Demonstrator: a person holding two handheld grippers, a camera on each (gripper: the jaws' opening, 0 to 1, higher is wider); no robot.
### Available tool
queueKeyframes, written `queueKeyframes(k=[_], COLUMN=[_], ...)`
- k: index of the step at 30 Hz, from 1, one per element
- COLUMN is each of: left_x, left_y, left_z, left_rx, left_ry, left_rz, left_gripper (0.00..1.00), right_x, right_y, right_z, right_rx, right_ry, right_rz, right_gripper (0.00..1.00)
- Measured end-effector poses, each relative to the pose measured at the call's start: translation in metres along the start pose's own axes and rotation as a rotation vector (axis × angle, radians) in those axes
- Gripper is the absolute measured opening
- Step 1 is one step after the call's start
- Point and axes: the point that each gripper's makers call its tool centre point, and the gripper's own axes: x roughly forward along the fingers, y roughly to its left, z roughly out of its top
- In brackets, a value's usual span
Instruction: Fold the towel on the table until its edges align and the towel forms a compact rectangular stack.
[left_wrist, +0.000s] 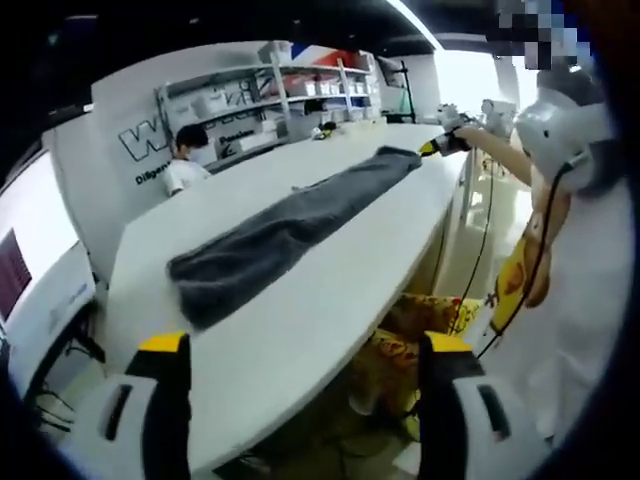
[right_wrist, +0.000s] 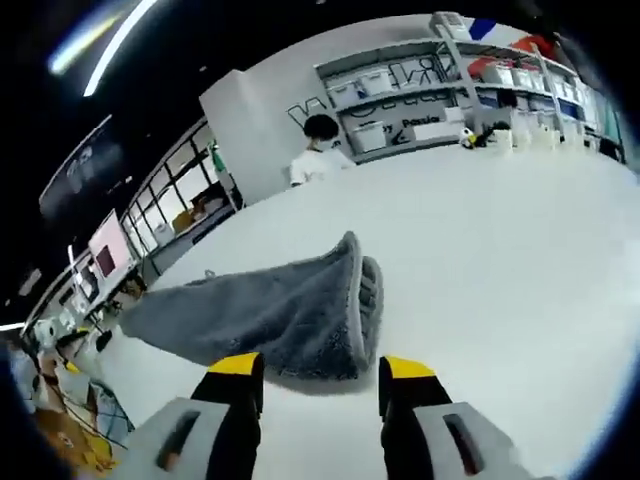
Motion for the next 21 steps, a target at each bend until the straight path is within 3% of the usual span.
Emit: queueKeyframes(k=[3,10,12,21], left_x=[0.006,0.007,0.007,-0.001], left_y=[-0.006,-0.01,-0.009,-0.01], left_z=[0.003,0.001,0.001,-0.004], left_rx=[0.012,0.012,0.009,-0.007], left_ry=[-0.006,-0.016,-0.017,-0.026], left_rz=[-0.025,-0.049,-0.046,-0.032], left_gripper=[0.99,0.99,0.99,0.99], right_x=[-0.003,-0.009,-0.004,0.017], right_y=[0.003,0.008,0.0,0.016], right_z=[-0.001,-0.022,-0.02,-0.021], right_rx=[0.112,0.194,0.219,0.274], right_ry=[-0.043,-0.045,-0.046,-0.062], right_rz=[0.003,-0.003,-0.002,0.016], right_gripper=[0.43,0.37,0.36,0.25])
